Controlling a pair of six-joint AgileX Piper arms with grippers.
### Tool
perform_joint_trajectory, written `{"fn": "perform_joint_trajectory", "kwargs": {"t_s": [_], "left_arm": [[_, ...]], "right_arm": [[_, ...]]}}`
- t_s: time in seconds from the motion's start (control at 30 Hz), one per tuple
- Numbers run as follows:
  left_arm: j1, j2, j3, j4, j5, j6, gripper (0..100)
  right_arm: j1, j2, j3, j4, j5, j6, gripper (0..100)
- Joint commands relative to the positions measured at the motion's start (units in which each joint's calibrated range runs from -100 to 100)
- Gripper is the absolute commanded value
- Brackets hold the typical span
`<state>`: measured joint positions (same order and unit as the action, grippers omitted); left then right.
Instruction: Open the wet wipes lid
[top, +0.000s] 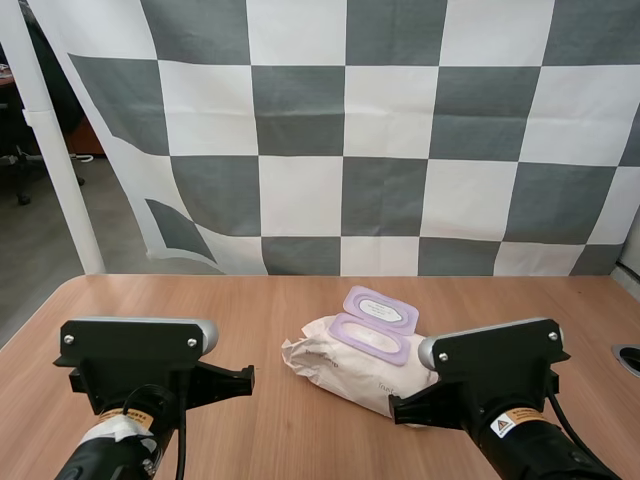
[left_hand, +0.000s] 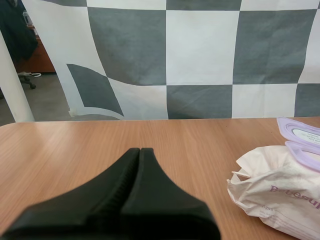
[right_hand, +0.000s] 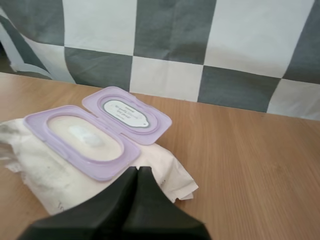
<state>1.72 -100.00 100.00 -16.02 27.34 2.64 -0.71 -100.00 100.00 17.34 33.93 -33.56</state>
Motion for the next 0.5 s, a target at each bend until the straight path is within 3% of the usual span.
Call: {"fn": "perform_joint_trajectory", "kwargs": {"t_s": [0.0,0.47], "left_arm": [[-0.48,0.00,0.00,0.04,-0.03,0.04,0],[-0.72,0.00,0.00,0.19,-0.03,0.04,0]], "right_arm": [[2.29,0.00,0.00,0.06,-0.11,-0.02,0],[3.62,0.00,0.00,0.06,-0.11,-0.02,0]]}}
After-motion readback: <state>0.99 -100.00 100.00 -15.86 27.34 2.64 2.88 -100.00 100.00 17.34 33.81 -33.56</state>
